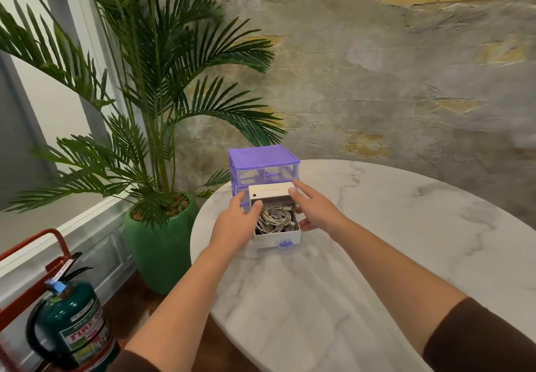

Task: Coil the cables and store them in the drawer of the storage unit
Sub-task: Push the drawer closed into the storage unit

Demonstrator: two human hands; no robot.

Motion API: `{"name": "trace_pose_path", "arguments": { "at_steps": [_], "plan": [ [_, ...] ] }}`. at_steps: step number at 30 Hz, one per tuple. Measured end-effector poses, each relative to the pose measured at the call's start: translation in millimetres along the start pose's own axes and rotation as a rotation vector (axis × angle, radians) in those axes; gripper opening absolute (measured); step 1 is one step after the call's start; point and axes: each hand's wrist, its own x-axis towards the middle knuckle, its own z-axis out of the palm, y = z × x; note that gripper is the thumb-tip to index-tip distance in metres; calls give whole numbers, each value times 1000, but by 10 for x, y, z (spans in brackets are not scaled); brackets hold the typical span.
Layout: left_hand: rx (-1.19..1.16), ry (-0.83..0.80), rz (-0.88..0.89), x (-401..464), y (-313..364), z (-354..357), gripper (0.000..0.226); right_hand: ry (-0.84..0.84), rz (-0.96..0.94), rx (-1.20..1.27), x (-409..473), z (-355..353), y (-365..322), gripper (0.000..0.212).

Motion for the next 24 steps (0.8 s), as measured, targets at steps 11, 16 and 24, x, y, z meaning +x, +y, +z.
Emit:
{"name": "trace_pose_path", "arguments": {
  "at_steps": [11, 16, 24],
  "plan": [
    [-63, -41, -40, 86, 62, -28, 33, -62, 6, 65, -25, -77, -2, 25],
    [-129, -59, -105, 88, 82, -34, 26, -60, -15, 33, -20, -84, 63, 22],
    [-213, -113, -183, 103, 155, -44, 32, -237, -53, -38, -34, -175, 98, 59]
  ]
}}
